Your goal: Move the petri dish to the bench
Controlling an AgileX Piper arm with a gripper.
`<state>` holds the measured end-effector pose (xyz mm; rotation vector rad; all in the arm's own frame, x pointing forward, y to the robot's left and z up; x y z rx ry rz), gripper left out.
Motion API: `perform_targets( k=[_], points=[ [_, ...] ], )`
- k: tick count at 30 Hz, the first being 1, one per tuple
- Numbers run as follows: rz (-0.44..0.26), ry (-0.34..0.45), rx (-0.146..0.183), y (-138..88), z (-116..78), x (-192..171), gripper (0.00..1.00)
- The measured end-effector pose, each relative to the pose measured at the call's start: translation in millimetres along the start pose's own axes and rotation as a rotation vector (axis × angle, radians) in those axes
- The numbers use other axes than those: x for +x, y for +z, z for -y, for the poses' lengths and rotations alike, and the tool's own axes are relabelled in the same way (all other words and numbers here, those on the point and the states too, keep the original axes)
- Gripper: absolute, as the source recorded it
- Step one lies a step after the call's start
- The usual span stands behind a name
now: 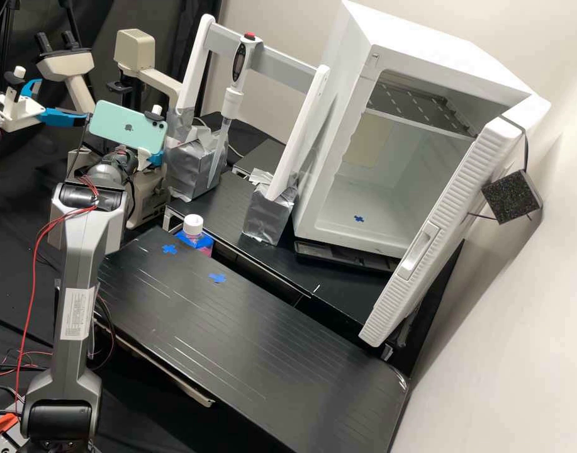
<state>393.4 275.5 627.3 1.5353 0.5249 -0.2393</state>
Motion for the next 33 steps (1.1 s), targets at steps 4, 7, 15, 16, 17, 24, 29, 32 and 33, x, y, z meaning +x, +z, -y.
perform_targets(
  k=[4,7,15,16,17,24,29,32,33],
  points=[
    [0.007,-0.012,-0.010,4,3.8,-1,0.00],
    [0.007,-0.018,-0.018,7,6.8,-1,0.00],
    [0.000,-0.010,-0.021,13,8.1,-12,0.00],
    [-0.003,-0.013,-0.022,13,8.0,-14,0.00],
    [-0.003,-0.014,-0.026,14,8.1,-17,0.00],
    [-0.018,-0.001,-0.067,8,-2.7,-35,1.00],
    [-0.035,0.024,-0.116,-2,-9.8,-43,1.00],
    [-0.034,0.030,-0.111,-3,-12.1,-44,1.00],
    [-0.031,0.028,-0.110,-3,-11.3,-44,1.00]
  ],
)
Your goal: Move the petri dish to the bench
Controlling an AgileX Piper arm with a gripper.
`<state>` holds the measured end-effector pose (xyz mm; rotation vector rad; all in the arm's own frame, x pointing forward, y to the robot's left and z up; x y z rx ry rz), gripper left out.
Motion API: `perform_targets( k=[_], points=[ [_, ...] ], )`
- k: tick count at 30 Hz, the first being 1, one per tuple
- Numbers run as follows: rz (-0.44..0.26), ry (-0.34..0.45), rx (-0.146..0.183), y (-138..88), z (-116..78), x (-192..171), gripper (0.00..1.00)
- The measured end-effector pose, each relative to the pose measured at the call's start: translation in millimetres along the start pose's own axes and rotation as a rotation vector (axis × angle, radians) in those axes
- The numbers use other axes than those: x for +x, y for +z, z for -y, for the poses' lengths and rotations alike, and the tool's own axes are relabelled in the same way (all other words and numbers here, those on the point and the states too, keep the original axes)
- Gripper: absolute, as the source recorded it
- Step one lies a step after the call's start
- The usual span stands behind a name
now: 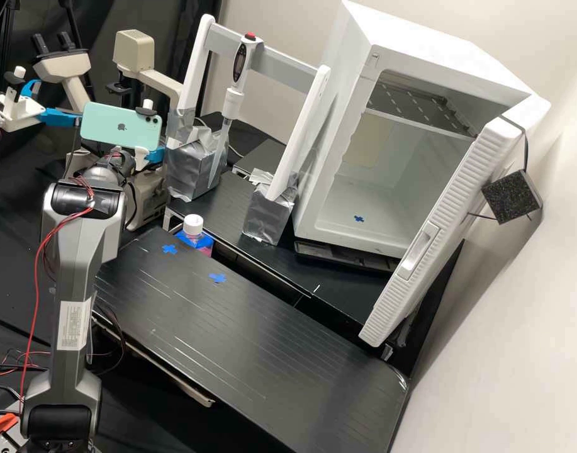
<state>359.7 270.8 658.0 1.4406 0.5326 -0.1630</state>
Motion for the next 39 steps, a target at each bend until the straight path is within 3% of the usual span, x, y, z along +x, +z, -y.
perform_targets(
  k=[13,22,30,39],
  points=[
    [0.004,0.011,0.004,-4,-0.9,0,1.00],
    [-0.025,0.070,-0.056,-18,-0.3,-3,1.00],
    [-0.034,0.112,-0.068,-21,1.9,-9,1.00],
    [-0.032,0.111,-0.108,-21,2.8,-8,1.00]
  ],
)
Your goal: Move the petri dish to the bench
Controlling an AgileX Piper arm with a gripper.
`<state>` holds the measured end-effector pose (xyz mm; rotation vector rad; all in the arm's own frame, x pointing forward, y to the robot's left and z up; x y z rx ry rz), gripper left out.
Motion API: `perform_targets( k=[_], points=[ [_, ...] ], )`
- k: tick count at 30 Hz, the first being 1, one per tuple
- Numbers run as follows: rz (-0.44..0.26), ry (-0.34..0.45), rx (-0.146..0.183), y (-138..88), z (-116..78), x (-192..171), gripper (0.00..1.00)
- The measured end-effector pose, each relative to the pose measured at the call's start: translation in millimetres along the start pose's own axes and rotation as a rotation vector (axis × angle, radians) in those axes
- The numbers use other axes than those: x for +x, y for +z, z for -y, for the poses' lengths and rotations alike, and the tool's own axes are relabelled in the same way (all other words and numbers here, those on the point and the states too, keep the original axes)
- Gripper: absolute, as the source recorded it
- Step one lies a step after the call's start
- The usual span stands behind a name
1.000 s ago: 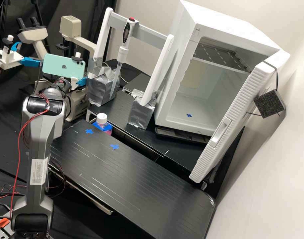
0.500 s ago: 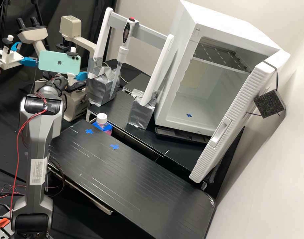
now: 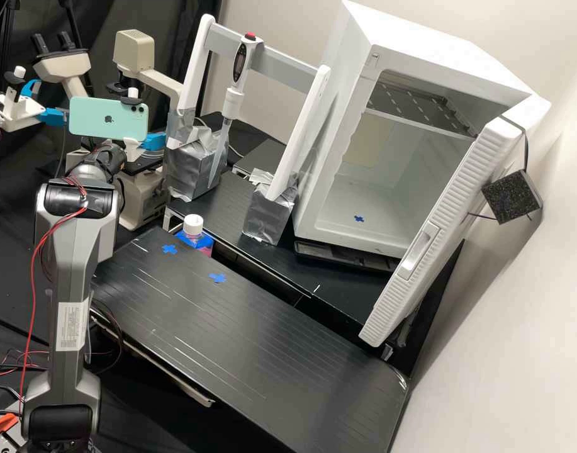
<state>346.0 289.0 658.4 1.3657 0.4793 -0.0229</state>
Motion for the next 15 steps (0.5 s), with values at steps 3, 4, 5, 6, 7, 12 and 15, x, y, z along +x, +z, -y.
perform_targets(
  k=[3,4,5,6,7,12,15],
  points=[
    [-0.002,0.000,-0.003,0,0.0,0,1.00],
    [-0.002,0.000,-0.003,0,0.0,0,1.00],
    [-0.003,0.000,-0.006,0,0.0,0,1.00],
    [-0.004,0.000,-0.007,0,0.0,0,1.00],
    [-0.005,0.000,-0.010,0,0.0,0,1.00],
    [-0.034,0.005,-0.009,2,2.0,-7,1.00],
    [-0.066,0.006,0.004,3,-0.3,-21,1.00]
  ],
)
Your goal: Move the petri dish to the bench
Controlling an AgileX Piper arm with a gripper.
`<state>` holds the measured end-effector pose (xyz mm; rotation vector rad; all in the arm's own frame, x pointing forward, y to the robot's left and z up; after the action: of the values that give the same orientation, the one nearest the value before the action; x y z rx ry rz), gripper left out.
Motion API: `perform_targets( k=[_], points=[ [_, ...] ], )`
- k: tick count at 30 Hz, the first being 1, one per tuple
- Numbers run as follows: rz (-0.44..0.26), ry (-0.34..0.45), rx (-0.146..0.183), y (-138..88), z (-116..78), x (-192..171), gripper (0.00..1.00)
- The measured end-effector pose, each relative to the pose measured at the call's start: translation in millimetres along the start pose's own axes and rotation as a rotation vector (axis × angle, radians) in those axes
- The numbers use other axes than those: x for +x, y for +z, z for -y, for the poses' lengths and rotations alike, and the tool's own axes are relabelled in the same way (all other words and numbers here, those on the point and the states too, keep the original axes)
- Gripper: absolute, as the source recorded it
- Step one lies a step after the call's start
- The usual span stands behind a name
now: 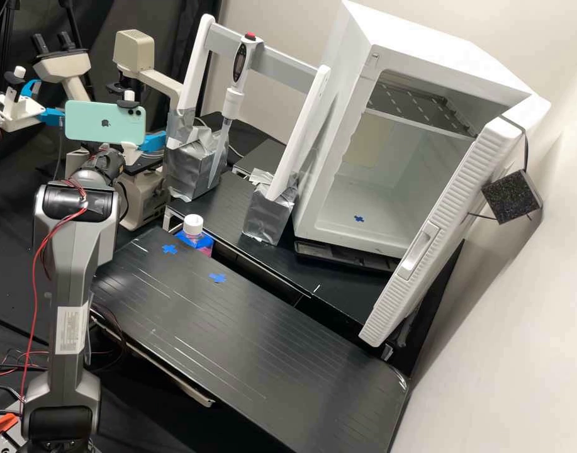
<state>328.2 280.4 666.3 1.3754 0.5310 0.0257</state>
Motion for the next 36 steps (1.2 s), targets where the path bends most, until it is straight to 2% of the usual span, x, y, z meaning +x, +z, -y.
perform_targets(
  k=[2,7,10,13,16,19,24,31,36],
  points=[
    [-0.036,0.014,0.003,-1,-4.6,-13,1.00],
    [-0.138,0.069,0.052,-14,-13.4,-45,1.00],
    [-0.196,0.096,0.052,-22,-15.9,-56,1.00],
    [-0.229,0.088,0.029,-27,-11.0,-61,1.00],
    [-0.240,0.072,0.011,-27,-7.9,-62,1.00],
    [-0.241,0.052,0.027,-26,-6.1,-62,1.00],
    [-0.239,0.007,0.031,-30,-5.5,-59,1.00],
    [-0.215,-0.009,0.024,-32,-10.7,-35,1.00],
    [-0.175,-0.050,-0.034,-29,-7.6,-11,1.00]
  ],
)
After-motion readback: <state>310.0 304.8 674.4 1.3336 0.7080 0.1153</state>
